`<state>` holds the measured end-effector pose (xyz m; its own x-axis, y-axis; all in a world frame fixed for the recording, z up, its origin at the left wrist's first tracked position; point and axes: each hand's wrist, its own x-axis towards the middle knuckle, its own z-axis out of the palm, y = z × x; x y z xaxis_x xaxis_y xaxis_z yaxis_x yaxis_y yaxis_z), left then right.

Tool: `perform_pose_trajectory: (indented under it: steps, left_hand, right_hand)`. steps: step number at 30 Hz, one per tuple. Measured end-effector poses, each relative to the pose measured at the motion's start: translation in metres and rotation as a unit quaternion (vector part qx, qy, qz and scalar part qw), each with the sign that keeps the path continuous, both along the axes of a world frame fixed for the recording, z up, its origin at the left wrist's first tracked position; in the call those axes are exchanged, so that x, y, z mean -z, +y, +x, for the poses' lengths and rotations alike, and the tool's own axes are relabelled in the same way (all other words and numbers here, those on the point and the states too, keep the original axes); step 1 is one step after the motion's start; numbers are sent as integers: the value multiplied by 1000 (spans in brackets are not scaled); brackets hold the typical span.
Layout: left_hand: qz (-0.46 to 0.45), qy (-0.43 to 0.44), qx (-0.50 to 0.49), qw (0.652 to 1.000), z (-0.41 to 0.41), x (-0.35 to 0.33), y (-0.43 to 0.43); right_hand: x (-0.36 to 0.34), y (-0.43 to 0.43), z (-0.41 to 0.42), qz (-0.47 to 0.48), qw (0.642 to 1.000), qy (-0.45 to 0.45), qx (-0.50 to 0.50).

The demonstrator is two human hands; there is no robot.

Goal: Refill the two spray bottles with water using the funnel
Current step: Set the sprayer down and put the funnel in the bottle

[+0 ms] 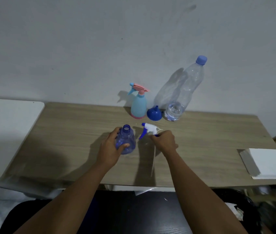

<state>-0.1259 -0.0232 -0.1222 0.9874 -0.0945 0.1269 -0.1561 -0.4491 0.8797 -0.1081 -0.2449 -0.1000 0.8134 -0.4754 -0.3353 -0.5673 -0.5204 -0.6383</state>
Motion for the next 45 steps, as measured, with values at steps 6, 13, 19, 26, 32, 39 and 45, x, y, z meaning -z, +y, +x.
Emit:
perform_pose_trajectory:
  steps: [6,13,19,26,32,39,45]
  left_hand:
    - [3,13,-1,1000,1,0,1]
    - [9,23,4,1000,2,1,1]
    - [-13,34,-10,999,-1,9,-4]
    - [-42,6,-37,998,4,9,-14]
    - [-37,-2,-53,998,5,12,-13]
    - [-30,4,-53,998,6,10,-12]
    - [-38,17,-53,998,6,10,-12]
  right_hand:
    - [17,7,-5,-16,998,62,-19]
    - [30,6,-6,-39,996,62,-49]
    - [15,-7,0,-4,999,-19,25]
    - [4,-13,66,61,983,-173,-9]
    - [73,-22,125,14,994,-104,-28]
    - [58,-13,117,-2,996,-91,-12]
    - [54,-15,103,-17,995,-100,4]
